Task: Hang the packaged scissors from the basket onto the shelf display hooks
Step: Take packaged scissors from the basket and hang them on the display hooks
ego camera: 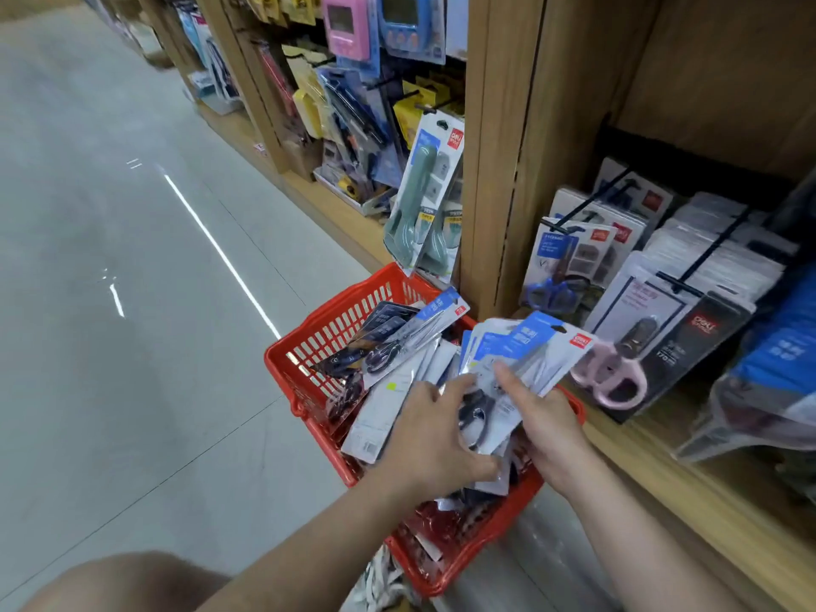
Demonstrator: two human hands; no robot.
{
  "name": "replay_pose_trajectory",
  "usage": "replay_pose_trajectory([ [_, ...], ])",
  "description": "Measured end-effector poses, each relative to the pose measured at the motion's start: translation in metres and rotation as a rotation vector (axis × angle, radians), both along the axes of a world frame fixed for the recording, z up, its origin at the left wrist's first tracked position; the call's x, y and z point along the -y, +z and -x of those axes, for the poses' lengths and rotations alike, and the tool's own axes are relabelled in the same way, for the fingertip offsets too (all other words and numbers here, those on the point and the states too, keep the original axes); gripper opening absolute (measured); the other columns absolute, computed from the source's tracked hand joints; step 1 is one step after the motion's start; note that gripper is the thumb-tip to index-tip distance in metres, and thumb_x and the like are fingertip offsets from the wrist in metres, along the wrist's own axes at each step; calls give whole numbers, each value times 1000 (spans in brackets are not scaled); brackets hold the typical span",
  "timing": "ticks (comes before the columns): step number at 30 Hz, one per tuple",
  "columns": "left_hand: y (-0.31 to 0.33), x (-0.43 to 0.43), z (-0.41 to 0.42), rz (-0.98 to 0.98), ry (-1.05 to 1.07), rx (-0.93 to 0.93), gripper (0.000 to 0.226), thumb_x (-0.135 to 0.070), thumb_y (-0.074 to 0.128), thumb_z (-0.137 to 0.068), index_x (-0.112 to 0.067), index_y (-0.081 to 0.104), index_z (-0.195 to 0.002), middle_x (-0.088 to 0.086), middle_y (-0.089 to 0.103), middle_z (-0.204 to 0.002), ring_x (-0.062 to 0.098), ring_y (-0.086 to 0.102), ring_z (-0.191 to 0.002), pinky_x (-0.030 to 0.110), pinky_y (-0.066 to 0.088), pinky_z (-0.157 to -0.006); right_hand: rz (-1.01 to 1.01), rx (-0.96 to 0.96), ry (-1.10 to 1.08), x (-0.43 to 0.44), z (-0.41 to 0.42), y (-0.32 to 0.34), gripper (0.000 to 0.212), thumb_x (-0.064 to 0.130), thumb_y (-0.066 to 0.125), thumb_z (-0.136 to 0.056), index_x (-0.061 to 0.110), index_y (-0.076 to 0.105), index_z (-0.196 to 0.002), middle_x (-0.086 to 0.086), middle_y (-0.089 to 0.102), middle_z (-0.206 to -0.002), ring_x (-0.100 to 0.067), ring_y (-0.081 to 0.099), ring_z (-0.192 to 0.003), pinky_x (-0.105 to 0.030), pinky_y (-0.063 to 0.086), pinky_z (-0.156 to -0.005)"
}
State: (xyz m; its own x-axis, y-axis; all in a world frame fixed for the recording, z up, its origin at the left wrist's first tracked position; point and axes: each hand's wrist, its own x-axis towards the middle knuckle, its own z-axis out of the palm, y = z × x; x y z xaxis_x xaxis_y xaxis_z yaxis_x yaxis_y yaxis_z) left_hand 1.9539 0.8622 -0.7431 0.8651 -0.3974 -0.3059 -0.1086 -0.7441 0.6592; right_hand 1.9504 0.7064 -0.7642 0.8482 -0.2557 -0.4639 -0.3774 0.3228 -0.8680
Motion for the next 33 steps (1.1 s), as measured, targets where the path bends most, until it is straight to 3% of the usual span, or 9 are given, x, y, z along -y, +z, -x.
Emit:
replay_pose_trajectory([
  [5, -11, -19, -20, 231, 105, -304, 65, -50, 69, -87, -32, 41, -142, -4, 51, -131, 8, 57, -113, 26, 45, -96, 141, 30, -35, 15, 11, -2, 17, 12, 73, -87, 18, 72, -102, -2, 76, -106, -21, 73, -94, -41, 56, -90],
  [10, -69, -70, -44, -466, 317, -137, 68, -51, 60, -89, -16, 38, -143, 14, 55, -136, 34, 57, -118, 40, 47, -100, 215, 64, 67, 34, 18, 2, 24, 5, 78, -80, 17, 72, -100, -1, 78, -98, -15, 74, -86, -30, 57, -74],
  [14, -72, -65, -43, -577, 119, -15, 25, -28, 49, -95, -8, 49, -110, 15, 68, -108, 35, 65, -95, 40, 54, -82, 296, 86, 90, 39, 18, 2, 22, 8, 78, -82, 20, 73, -98, 7, 77, -94, -5, 73, -81, -20, 57, -70],
  [17, -59, -55, -43, -710, 5, 140, 14, -17, 42, -97, -8, 52, -99, 14, 69, -96, 35, 67, -85, 43, 57, -73, 463, 65, 115, 37, 13, 1, 15, 26, 64, -94, 23, 72, -107, 5, 75, -106, -13, 70, -99, -41, 55, -93],
  [20, -26, -51, -45, -724, 23, 209, 13, -17, 47, -96, -8, 57, -99, 8, 67, -92, 30, 66, -80, 37, 52, -64, 527, 46, 174, 31, 9, 3, 19, 27, 59, -98, 21, 69, -113, 2, 73, -114, -21, 66, -108, -46, 50, -100],
  [24, 30, -70, -55, -539, 143, 111, 27, -24, 45, -98, -11, 66, -87, 6, 71, -85, 23, 67, -74, 34, 58, -66, 639, 28, 189, 25, 6, 3, 33, 25, 66, -93, 21, 59, -124, 1, 67, -123, -22, 61, -115, -41, 48, -99],
  [27, 68, -85, -47, -10, 392, -137, 29, -8, 48, -94, -8, 75, -83, 12, 75, -81, 28, 73, -73, 43, 62, -68, 674, 92, 183, 25, 6, 14, 59, 16, 71, -88, 22, 44, -140, 7, 60, -124, -18, 57, -117, -29, 46, -93],
  [30, 94, -74, -31, 454, 505, -338, 38, 9, 40, -92, -3, 76, -91, 16, 76, -84, 21, 72, -65, 31, 60, -57, 554, 180, 229, 28, 11, 31, 86, 4, 71, -88, 29, 20, -153, 19, 45, -128, -5, 44, -119, -15, 37, -86],
  [33, 96, -54, -20, 658, 482, -428, 38, 12, 41, -89, 0, 75, -101, 27, 72, -104, 35, 71, -87, 42, 62, -76, 534, 229, 200, 33, 12, 30, 43, 7, 67, -91, 26, 58, -128, 18, 55, -128, -8, 46, -132, -11, 33, -97],
])
